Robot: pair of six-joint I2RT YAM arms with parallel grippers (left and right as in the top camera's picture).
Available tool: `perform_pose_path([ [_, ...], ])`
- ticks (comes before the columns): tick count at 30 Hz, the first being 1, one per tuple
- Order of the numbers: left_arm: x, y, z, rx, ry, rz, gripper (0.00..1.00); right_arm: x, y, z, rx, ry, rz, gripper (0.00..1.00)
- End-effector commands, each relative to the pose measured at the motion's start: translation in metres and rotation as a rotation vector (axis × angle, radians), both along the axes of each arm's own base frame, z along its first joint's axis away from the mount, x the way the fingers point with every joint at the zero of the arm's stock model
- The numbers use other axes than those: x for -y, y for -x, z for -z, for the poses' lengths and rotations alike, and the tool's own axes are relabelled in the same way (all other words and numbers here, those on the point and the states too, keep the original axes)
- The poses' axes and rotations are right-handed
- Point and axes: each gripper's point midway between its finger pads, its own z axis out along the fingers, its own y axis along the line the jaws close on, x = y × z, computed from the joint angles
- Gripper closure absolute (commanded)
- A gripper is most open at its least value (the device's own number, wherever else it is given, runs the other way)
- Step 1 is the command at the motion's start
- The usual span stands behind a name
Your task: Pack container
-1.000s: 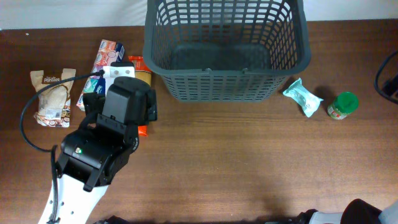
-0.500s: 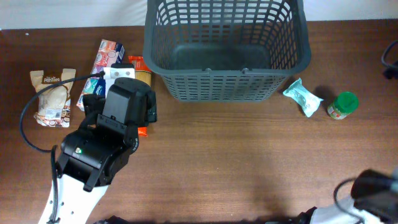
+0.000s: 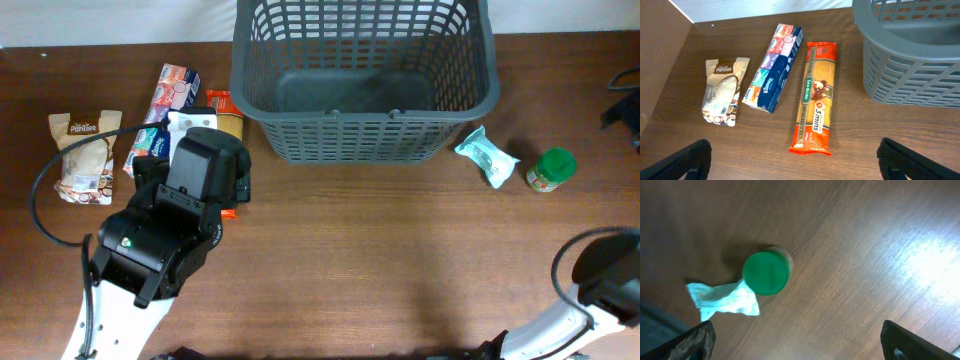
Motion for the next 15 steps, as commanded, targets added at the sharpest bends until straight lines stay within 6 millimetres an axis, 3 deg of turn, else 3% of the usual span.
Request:
perform_pose_path([
  [1, -0.004, 0.001, -0.008, 0.019, -0.007, -0.010, 0.01, 0.006, -0.004, 0.026, -0.053, -0.039, 0.019, 0.01],
  [6, -0.004, 0.001, -0.008, 0.019, -0.007, -0.010, 0.01, 0.005, -0.011, 0.043, -0.066, -0.076, 0.014, 0.01],
  [11, -0.003, 0.001, -0.008, 0.018, -0.005, -0.007, 0.01, 0.005, -0.016, 0.044, -0.058, -0.070, 0.008, 0.01],
  [15, -0.001, 0.001, -0.007, 0.013, 0.005, 0.002, 0.01, -0.007, -0.031, 0.054, -0.062, -0.056, -0.102, 0.01],
])
